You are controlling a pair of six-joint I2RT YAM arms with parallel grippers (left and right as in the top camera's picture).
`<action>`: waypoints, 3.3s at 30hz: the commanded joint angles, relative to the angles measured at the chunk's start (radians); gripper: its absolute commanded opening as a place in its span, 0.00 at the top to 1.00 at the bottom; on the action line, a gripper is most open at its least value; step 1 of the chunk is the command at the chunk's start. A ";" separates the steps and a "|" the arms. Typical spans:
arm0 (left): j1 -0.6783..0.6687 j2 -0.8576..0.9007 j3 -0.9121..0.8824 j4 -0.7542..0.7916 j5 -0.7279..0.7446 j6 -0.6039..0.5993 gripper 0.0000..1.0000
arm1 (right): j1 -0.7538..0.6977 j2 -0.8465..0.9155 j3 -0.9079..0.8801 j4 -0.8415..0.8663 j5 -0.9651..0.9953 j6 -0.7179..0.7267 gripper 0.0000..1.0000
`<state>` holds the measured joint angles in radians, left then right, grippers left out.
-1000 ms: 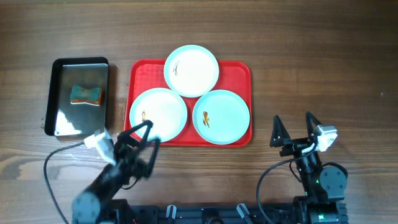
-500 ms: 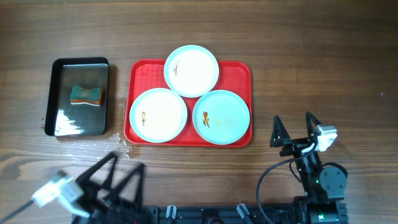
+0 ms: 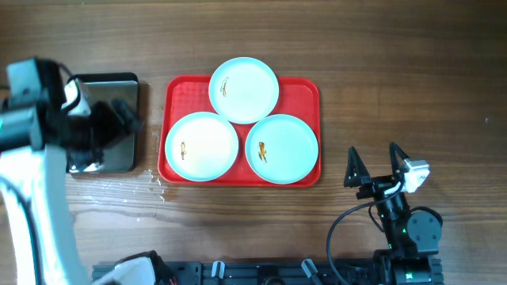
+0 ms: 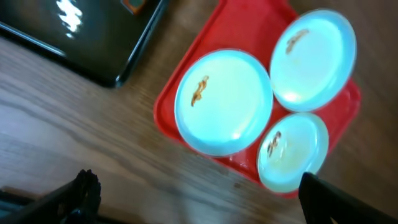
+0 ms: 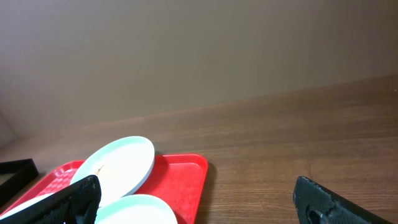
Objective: Clean dirty plates on tray and stack at the side
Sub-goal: 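Move the left gripper to the sponge in the black tray, then grasp the green-and-orange sponge with the left gripper and lift it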
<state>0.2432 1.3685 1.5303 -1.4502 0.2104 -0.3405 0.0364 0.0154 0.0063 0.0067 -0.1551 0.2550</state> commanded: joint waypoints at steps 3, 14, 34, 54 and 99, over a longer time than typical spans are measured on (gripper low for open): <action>0.084 0.241 0.024 0.072 -0.394 -0.547 0.00 | -0.005 -0.004 -0.001 0.003 0.009 -0.016 0.00; 0.115 0.562 0.021 0.315 -0.350 -0.588 0.00 | -0.005 -0.004 -0.001 0.003 0.009 -0.017 0.01; 0.047 0.759 -0.043 0.549 -0.229 -0.588 0.14 | -0.005 -0.004 -0.001 0.003 0.009 -0.017 0.00; 0.057 0.758 -0.135 0.609 -0.300 -0.584 0.00 | -0.005 -0.004 -0.001 0.003 0.009 -0.017 0.00; 0.029 0.757 -0.177 0.643 -0.185 -0.592 0.96 | -0.005 -0.004 -0.001 0.003 0.009 -0.016 0.00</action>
<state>0.2775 2.0640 1.4002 -0.8185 -0.0330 -0.9268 0.0364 0.0154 0.0063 0.0067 -0.1551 0.2550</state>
